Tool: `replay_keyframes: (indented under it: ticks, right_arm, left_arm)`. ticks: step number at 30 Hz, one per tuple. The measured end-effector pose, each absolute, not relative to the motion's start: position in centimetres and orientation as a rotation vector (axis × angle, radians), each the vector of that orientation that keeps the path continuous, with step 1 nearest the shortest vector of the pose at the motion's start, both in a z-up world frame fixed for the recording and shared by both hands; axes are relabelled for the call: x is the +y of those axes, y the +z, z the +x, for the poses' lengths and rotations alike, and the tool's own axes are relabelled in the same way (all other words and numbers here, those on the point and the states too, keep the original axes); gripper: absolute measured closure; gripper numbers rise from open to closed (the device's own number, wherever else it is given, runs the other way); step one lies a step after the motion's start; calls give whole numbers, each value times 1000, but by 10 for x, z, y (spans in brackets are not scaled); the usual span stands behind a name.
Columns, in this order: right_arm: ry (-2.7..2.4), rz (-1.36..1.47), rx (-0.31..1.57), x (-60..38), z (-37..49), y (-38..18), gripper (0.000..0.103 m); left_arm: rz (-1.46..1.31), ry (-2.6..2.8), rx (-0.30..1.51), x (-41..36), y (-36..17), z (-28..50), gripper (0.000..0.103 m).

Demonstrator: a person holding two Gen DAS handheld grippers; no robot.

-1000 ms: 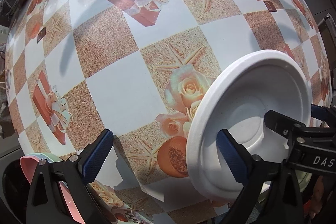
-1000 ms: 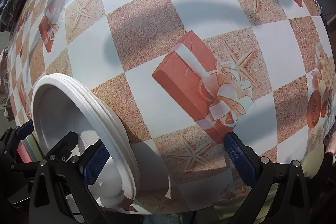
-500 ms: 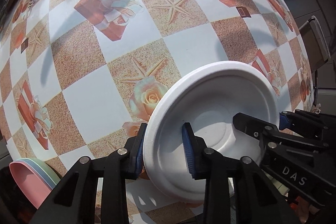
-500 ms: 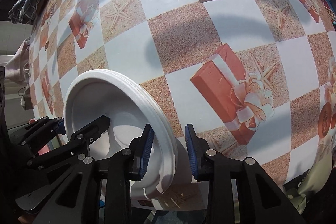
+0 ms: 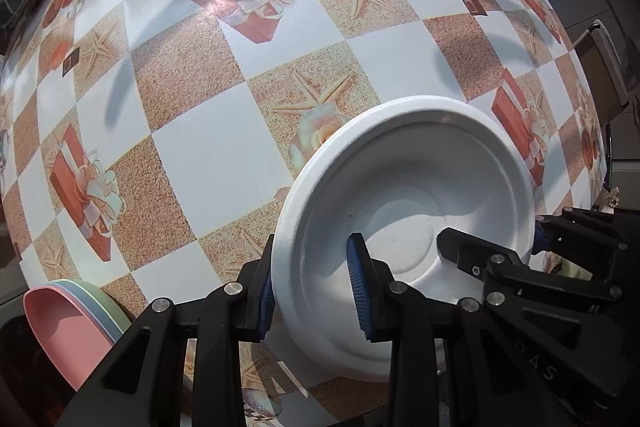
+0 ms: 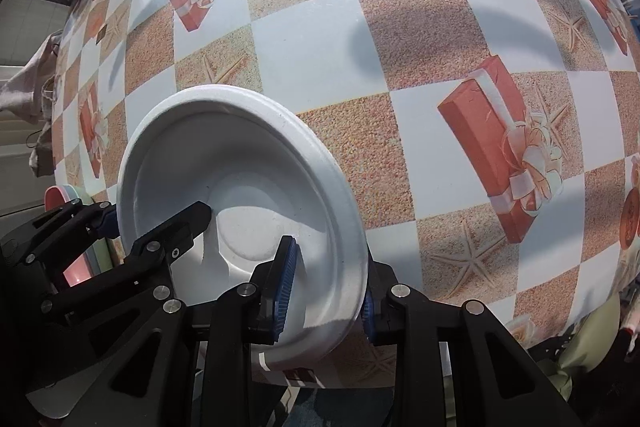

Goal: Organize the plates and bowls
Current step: 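Lift the white bowl stack with both grippers and carry it over the pink plate stack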

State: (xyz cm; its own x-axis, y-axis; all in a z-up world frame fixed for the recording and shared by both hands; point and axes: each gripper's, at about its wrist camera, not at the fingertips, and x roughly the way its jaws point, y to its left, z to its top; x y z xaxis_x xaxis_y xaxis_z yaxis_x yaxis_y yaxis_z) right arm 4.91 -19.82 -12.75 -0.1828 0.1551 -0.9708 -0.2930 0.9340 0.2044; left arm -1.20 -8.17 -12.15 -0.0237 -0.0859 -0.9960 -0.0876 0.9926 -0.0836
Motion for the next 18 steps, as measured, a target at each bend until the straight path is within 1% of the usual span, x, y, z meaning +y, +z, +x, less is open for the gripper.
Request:
replay_keyframes:
  ticks: [13,18]
  right_arm:
    - [486,-200,1724,-147,2,-127,71]
    - [509,-238,1726,-125,-13,-128,71]
  left_arm:
    - [-188,64,1595,-51,-118,-60,67]
    - [-201,81,1592,-47,-116,-63,67]
